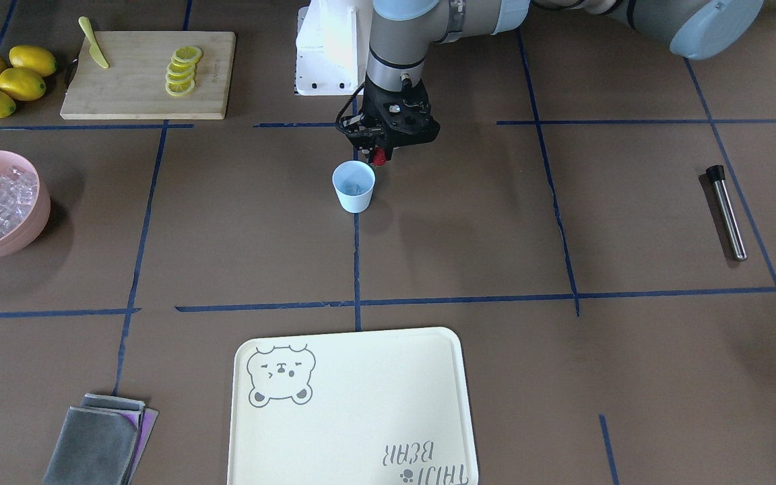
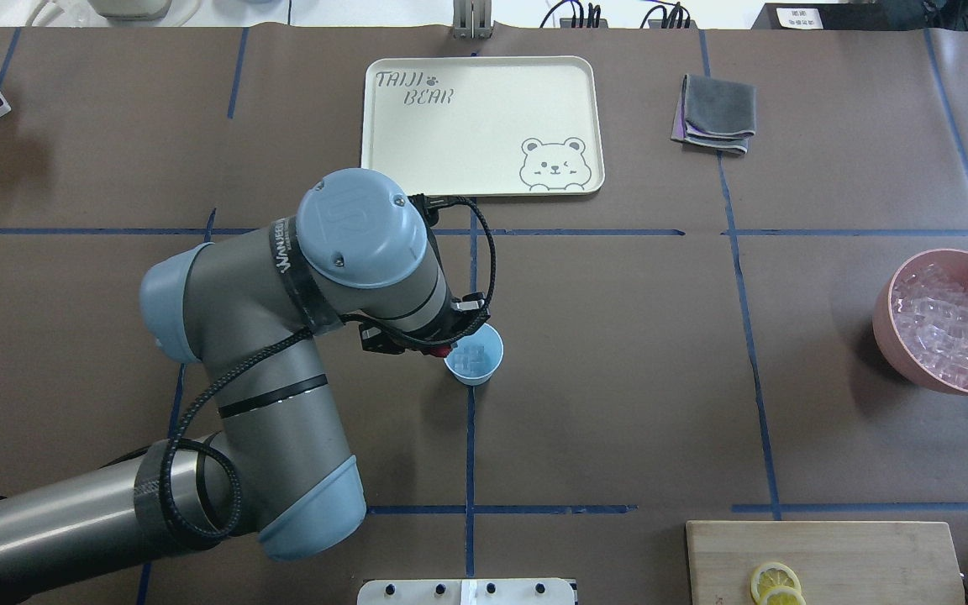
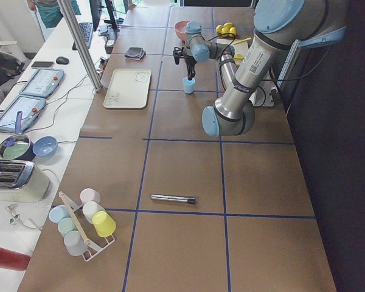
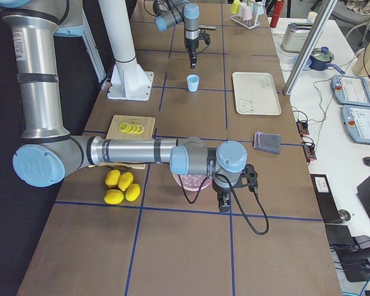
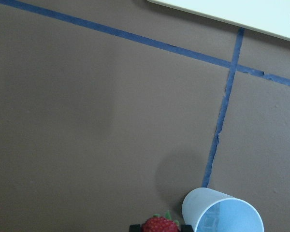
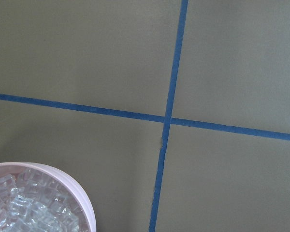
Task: Mash ice and strawberries in cup
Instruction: 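Carry the strawberry with the left gripper over the light-blue cup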
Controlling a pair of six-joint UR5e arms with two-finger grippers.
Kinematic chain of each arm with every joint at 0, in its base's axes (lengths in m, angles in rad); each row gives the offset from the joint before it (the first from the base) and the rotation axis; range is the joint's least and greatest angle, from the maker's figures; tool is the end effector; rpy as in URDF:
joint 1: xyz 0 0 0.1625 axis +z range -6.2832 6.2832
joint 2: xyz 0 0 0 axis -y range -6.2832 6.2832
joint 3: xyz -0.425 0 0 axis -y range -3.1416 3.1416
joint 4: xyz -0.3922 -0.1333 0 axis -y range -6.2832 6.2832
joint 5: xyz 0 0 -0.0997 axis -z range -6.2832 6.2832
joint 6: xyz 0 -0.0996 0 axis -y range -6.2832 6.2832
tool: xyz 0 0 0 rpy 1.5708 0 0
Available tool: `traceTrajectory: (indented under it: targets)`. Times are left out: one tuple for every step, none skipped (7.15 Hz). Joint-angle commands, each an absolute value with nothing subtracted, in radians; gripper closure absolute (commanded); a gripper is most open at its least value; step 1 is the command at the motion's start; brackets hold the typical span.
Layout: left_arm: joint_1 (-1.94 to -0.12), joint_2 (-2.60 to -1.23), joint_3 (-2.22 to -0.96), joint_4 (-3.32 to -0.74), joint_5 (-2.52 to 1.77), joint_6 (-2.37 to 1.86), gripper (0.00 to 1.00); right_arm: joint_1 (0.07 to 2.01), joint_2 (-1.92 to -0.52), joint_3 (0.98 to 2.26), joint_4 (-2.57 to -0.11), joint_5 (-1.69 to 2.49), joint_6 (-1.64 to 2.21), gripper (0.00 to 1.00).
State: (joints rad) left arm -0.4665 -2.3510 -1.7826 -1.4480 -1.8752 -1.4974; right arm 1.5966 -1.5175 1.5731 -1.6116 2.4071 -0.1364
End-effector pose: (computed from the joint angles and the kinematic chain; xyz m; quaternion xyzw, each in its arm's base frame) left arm 0.5344 -0.3849 0.1214 -0.0215 0.4378 -0.1125 0.8918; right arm 0.0726 -0.5132 0.6304 0.0396 -0.4042 -0.0535 0.9123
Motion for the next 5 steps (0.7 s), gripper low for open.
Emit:
traceTrajectory:
  targets:
    - [-0.442,-2.399,-1.738,-1.459,-1.875,-1.500,1.00,1.597,-1.522,1.572,-1.605,2.407,-0.143,0.01]
    - [-0.442,-2.426,-1.703,-1.460,-1.875,-1.499,1.00,1.597,-1.531,1.574,-1.602,2.408,-0.143,0.01]
    - [-0.443,-2.427,-1.669,-1.492,-1.875,-1.496,1.00,1.597,-1.531,1.575,-1.601,2.407,-0.143,0.01]
    - [-0.442,-2.425,-1.636,-1.543,-1.864,-1.496,1.00,1.597,-1.531,1.577,-1.601,2.408,-0.141,0.01]
    - [-0.443,-2.427,-1.631,-1.554,-1.852,-1.496,1.00,1.595,-1.529,1.575,-1.601,2.407,-0.141,0.01]
